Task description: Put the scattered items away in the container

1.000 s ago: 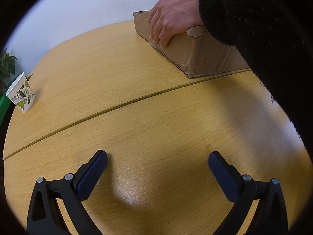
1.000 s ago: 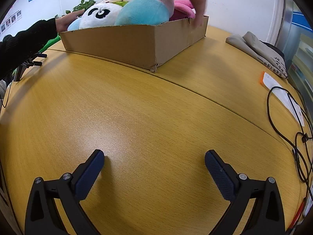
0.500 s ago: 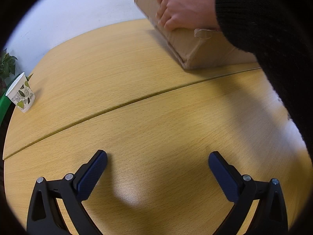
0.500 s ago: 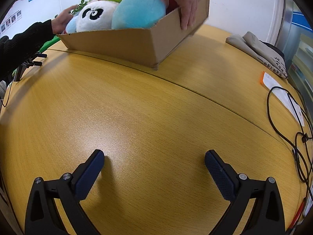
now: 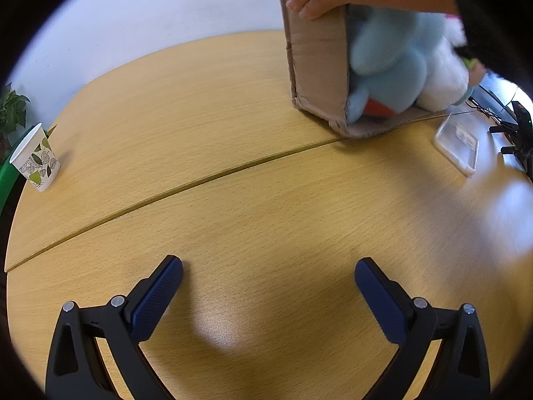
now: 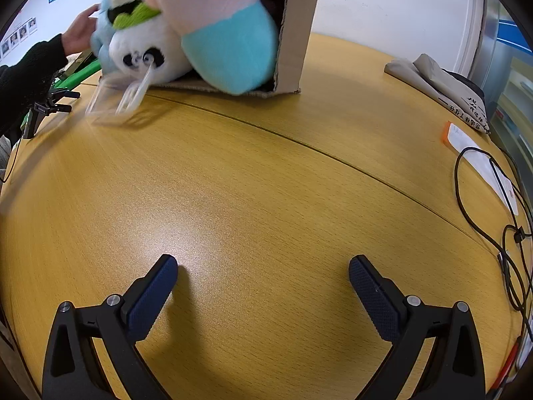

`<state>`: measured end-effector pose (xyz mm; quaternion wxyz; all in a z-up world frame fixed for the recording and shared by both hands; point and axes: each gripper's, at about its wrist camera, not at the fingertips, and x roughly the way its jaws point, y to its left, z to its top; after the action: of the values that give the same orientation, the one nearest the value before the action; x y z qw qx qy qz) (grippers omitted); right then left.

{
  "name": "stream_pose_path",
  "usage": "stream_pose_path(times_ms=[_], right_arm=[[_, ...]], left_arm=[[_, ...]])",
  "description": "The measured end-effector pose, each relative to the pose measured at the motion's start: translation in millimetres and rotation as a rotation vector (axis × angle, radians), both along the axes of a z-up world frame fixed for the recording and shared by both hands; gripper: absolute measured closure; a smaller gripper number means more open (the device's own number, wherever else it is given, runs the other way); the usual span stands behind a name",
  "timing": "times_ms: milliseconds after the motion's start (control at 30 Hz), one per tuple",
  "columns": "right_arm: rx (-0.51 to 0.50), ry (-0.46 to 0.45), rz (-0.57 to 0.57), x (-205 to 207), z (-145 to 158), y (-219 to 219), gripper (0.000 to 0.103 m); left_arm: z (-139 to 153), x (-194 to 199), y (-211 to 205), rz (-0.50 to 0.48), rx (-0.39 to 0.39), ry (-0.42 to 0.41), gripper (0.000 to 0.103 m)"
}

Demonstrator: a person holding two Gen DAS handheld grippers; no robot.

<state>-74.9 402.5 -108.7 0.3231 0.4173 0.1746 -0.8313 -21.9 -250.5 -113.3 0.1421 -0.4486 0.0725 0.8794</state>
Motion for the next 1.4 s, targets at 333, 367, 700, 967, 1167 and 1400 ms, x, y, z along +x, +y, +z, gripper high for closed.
stream_pose_path(times_ms=[333, 367, 700, 967, 1167, 1400], right_arm=[[0.0, 0.0, -0.001, -0.1, 0.2, -0.1, 0.0], [0.0, 0.0, -0.001, -0.2, 0.2, 0.0, 0.0], [0.0, 0.0, -0.002, -0.1, 0.4, -0.2, 0.0], [0.0, 0.0, -0.003, -0.4, 0.3, 0.0, 0.0], [0.0, 0.0, -0.003, -0.4, 0.3, 0.0, 0.0], [0.0, 0.0, -0.003, -0.6, 0.3, 0.1, 0.0]], left_arm=[[-0.5, -0.8, -0.1, 0.0, 0.0, 0.0, 0.0], [-0.6, -0.9, -0.2, 0.0, 0.0, 0.0, 0.0], [-1.5, -2.5, -0.1, 0.0, 0.0, 0.0, 0.0], [-2.0, -3.3, -0.2, 0.0, 0.0, 0.0, 0.0], [-1.9, -3.4, -0.3, -0.001, 0.0, 0.001, 0.0], [-2.0, -3.4, -0.2, -0.001, 0.0, 0.001, 0.0]])
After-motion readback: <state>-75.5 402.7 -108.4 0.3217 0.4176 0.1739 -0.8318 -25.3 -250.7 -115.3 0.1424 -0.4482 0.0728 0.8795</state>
